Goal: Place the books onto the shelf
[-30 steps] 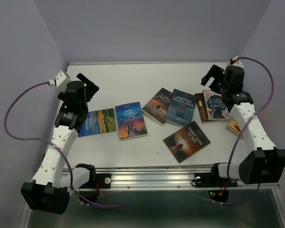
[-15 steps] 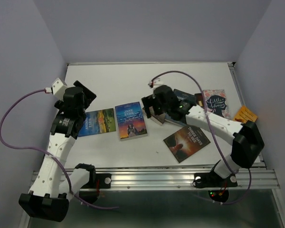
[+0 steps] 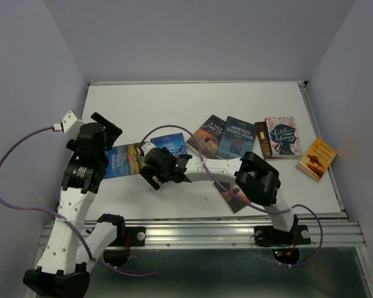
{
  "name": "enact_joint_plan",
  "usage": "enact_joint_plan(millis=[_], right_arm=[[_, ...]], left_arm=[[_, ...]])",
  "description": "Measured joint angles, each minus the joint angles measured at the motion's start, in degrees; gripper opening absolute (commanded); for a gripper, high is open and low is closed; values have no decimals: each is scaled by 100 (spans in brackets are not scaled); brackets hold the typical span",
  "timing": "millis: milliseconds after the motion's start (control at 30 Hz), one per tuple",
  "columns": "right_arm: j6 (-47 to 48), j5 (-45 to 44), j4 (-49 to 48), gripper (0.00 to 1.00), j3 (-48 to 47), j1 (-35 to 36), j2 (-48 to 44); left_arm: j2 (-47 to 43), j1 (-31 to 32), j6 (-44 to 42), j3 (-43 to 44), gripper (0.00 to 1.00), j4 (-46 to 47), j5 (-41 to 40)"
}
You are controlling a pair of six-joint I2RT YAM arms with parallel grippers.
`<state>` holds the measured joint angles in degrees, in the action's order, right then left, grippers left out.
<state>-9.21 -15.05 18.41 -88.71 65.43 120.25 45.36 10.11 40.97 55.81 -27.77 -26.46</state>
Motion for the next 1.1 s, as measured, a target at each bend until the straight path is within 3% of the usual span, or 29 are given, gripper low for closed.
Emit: enact_joint_plan(millis=[67,100,167,333,467,667,867,1067,1100], right_arm=[[0,-181,9,94,-129,-2,103],[2,-299,2,83,-188,-11,157],[85,-564,-46,69,-302,-15,293],[588,-925,-256,52,-636,-39,629],[1346,-612,-376,47,-977,-275,870],[2837,826,-640,54,-1425,-1005,1189],[4301,2326,-769,54,-2188,-1915,1751],[4964,2916,-848,84,-3077,-2312,2435],[4953,2955,-824,100,-3147,-2339,2459]], left_arm=[[55,0,-4,0,99,-4,4],[81,0,-11,0,99,-4,7],[129,0,-22,0,99,-9,4],[166,0,-35,0,99,-11,-15],[166,0,-37,0,99,-13,-83],[166,0,-17,0,99,-72,-225],[243,-2,7,4,99,-72,-181],[804,-11,9,136,99,-57,-55],[896,-11,9,164,99,-22,-28]])
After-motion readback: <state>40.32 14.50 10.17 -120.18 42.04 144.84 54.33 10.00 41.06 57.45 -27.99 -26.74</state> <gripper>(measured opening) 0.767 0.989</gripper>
